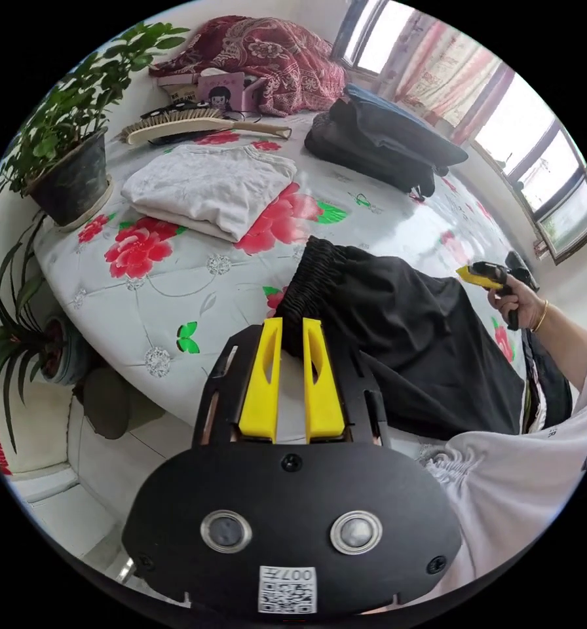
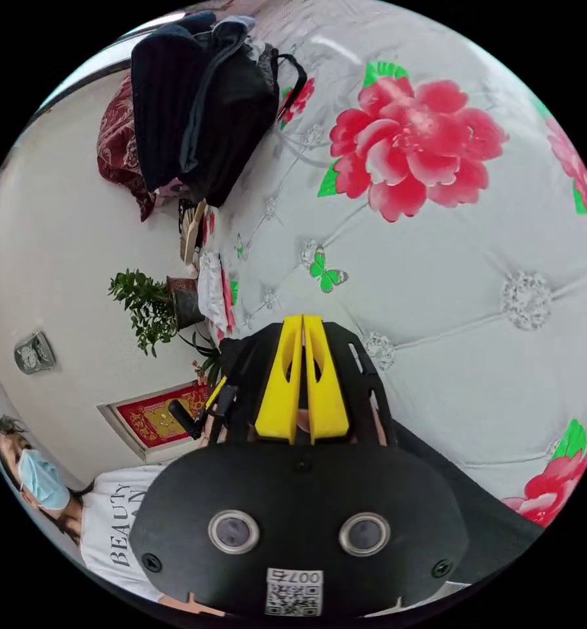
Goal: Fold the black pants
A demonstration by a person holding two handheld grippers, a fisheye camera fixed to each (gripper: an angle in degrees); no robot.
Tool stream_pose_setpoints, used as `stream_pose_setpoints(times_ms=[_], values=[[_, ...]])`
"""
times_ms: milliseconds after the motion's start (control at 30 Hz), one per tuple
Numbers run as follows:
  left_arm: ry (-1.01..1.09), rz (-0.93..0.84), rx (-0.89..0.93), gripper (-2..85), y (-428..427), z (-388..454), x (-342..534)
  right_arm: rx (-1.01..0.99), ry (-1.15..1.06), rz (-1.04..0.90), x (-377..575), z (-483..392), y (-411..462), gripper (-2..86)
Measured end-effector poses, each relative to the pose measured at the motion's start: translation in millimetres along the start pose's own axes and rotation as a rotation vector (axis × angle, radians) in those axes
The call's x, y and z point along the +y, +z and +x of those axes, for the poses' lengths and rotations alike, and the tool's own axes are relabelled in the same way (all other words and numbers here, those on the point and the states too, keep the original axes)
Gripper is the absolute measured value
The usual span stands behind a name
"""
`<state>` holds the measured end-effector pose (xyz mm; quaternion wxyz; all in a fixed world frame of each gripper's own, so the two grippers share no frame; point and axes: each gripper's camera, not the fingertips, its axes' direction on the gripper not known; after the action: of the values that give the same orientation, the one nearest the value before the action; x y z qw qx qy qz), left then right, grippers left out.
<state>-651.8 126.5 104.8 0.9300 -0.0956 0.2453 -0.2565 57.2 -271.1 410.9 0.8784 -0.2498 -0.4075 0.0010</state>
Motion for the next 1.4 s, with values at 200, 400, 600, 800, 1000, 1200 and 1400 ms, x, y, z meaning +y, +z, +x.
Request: stream_pose_setpoints(times_ms=[200, 400, 600, 800, 1000, 1200, 1400], values=[[-0.25, 0.093, 0.198, 12.6, -44.7, -63.2, 13.2, 0.064, -0.141, 0.102, 73.1, -7.8, -37.0, -0.3], [-0.337, 0.021, 0.419, 16.0, -29.2, -89.4, 15.9, 0.046, -0.146, 0.134, 173.0, 15.7, -35.0, -0.3], [-0.393, -0.02, 0.46, 11.1, -5.9, -106.6, -1.6, -0.029, -0.101, 0.24, 239.1, 32.7, -58.6, -0.3], [-0.587, 0.067, 0.707, 0.8, -12.5, -130.4, 6.4, -0.024, -0.111, 0.357, 283.0, 34.4, -89.3, -0.3], [-0.163, 0.18, 0.68, -0.5, -83.6, -63.4, -22.7, -0.036, -0.052, 0.486, 335.3, 52.7, -109.4, -0.3], [0.408, 0.205, 0.763, -0.6, -137.9, 71.3, -35.2, -0.022, 0.004, 0.622, 401.3, 72.8, -133.4, -0.3], [0.325, 0.192, 0.829, -0.4, -109.1, 94.9, -31.1, -0.052, 0.07, 0.752, 466.6, 93.6, -139.0, -0.3]])
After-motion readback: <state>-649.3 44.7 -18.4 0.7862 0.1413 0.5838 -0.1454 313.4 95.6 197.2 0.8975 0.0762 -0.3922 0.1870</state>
